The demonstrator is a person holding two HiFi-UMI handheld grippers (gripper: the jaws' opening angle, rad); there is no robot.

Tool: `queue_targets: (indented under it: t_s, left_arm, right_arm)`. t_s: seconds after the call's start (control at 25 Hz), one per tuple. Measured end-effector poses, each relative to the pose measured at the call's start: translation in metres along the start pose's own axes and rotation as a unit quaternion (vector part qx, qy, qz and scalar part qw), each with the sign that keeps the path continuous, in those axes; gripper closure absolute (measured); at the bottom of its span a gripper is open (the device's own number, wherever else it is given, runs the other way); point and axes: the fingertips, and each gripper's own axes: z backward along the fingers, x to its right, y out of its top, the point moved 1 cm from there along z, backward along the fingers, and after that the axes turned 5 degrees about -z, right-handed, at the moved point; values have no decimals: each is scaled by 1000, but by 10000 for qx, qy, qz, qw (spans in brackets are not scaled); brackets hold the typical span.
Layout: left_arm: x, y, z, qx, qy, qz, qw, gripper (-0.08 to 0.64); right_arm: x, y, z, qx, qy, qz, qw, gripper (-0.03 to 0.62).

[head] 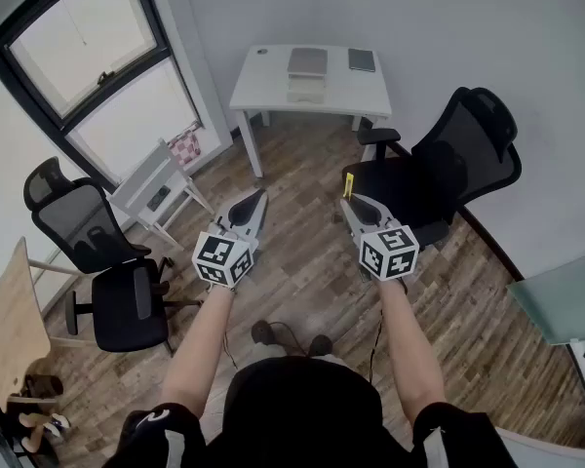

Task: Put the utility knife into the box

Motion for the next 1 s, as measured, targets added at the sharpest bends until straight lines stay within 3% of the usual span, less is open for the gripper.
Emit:
queue_targets:
  t_s: [0.48,1.0]
  left_arm:
    - [-39,-10,30,-12,-202,112,9997,534]
    - [-128,-25,40,-3,-546,129,9984,535]
  right_arm:
    - [-43,1,-23,108,-228,20,9997,528]
    - [-83,0,-95,100,-552,66,9984,528]
